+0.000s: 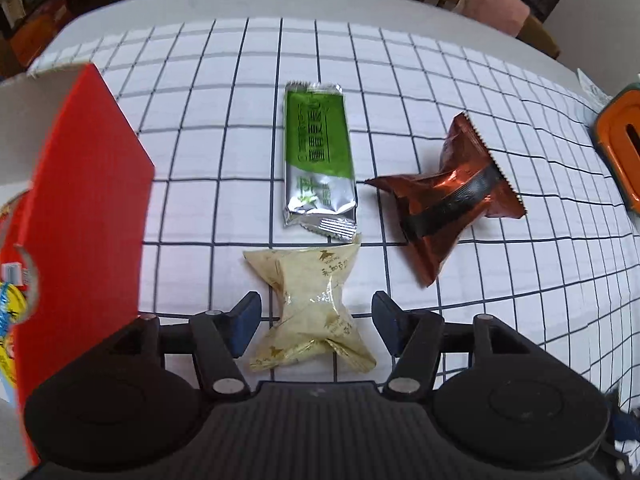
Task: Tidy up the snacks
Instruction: 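Lift both held snacks off the table toward the box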
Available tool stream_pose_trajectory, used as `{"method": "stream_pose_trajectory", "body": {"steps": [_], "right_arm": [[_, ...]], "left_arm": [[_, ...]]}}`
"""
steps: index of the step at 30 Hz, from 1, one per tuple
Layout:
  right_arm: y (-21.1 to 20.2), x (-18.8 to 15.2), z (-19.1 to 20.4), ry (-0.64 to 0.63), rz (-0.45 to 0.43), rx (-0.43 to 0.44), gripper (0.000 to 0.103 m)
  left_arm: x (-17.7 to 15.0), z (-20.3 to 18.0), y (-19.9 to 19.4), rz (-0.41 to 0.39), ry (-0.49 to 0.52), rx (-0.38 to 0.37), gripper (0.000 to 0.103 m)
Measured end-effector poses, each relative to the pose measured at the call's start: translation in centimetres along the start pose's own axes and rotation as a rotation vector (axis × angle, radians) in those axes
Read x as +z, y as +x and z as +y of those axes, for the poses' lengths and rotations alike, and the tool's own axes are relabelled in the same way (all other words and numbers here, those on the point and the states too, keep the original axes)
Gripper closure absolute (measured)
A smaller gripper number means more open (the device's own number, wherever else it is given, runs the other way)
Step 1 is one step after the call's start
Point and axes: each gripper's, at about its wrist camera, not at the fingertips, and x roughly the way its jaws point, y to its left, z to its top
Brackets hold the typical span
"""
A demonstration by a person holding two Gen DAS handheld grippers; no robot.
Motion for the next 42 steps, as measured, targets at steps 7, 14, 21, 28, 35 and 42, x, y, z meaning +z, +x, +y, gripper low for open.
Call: {"method": "stream_pose_trajectory", "body": {"steps": [7,14,21,28,35,42], "right_arm": [[-0.6,-0.6,-0.3,0.018,-0.004,-0.014,0.079],[-1.2,-0.9,-0.4,0.032,-0.014,-0.015,0.079],[-1.8,-0.7,0.2,0.043,-0.030,-0.016,0.079],[-2.4,-0.2,1.4,0.036,-0.054,-0.016,0.079],[-2.8,0.2,2.8,0.039,-0.078,-0.023,0.079],[-3.9,-0.4,3.3,0.068,-0.104,-0.031,0.079]], "left_arm": [[0.0,-0.2,0.8,0.006,0.001,0.003,0.055],[-0.2,0.1,0.5,-0.010,0.000,-0.012,0.070],[-1.1,0.7,-1.1,-0.023,-0.001,-0.027,0.072],[-2.2,1.4,-4.6,-0.063,0.035,-0.064,0.084],[-2.2,2.3,-5.4,-0.049,0.039,-0.078,0.089],[-1.4,1.8,-4.7,-0.048,0.031,-0.078,0.071]]}}
